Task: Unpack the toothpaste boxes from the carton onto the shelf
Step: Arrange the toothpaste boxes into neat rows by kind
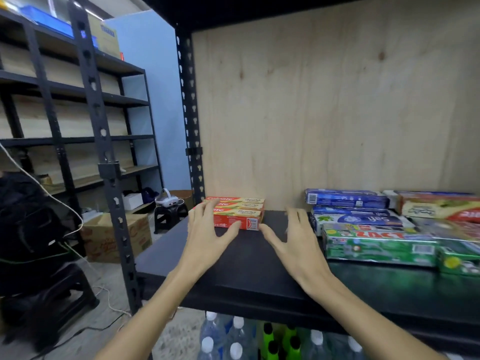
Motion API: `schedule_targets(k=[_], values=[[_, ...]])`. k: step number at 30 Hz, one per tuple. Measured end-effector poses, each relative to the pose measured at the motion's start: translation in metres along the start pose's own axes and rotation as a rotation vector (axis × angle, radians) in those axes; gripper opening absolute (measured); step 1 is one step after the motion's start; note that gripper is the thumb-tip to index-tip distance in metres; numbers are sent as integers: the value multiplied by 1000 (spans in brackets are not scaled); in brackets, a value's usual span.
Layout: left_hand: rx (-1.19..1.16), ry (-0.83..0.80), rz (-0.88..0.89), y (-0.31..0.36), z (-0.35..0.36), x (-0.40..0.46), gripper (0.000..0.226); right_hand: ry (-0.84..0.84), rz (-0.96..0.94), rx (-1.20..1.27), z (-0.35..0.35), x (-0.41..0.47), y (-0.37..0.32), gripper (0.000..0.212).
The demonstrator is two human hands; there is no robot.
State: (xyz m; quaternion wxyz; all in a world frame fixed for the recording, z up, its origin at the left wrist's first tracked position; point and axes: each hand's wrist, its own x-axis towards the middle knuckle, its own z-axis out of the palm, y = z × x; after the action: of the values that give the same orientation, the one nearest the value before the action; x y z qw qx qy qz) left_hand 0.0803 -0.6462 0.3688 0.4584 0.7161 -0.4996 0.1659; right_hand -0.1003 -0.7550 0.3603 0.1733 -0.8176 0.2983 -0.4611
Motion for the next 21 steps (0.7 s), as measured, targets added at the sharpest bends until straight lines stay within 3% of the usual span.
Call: schedule_targets(k=[8,14,21], values=[[-196,-96,76,118,65,-8,68,117,36,28,-100,-19,41,71],[-205,-140,116,191,122,-2,40,191,92,-140,-179,-12,104,65],[-73,-266,106,253,191,8,43,210,101,-396,-241,-5,172,58]])
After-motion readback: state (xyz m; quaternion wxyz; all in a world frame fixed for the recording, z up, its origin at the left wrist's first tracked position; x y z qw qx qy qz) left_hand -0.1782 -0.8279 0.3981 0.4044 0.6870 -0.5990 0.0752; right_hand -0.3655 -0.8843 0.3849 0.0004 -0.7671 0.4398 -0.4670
